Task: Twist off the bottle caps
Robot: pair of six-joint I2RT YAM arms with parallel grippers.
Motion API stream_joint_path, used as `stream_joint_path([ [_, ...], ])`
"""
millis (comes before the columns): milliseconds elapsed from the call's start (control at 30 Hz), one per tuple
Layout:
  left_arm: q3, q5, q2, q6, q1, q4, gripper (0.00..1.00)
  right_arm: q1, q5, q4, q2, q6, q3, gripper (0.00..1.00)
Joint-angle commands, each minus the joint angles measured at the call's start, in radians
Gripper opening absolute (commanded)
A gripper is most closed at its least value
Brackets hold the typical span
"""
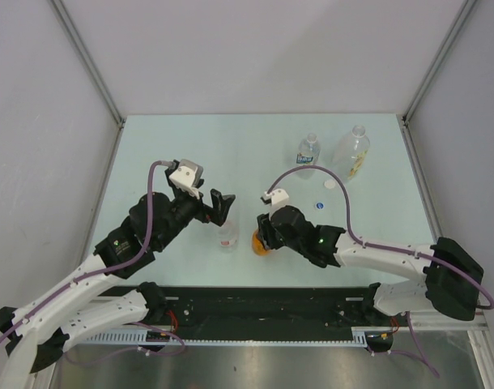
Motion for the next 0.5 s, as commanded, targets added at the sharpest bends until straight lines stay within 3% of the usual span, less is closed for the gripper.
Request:
stream_joint_path([
  [0,0.007,0.023,-0.012,-0.005,-0.002,0.008,1.00,0.003,0.075,-0.045,-0.167,-0.011,0.024,0.16],
  [200,0.039,0.073,0.009,0.008,0.000,0.064,1.00,-0.022,0.181,-0.276,-0.402,-0.016,0.162,0.00],
  [400,0.082,0.223,0.066,0.032,0.004,0.193,1.00,-0.176,-0.090,-0.322,-0.507,0.116,0.279,0.00],
  [467,0.090,0.384,0.086,0.038,0.029,0.232,1.00,-0.264,-0.226,-0.325,-0.521,0.180,0.296,0.00],
])
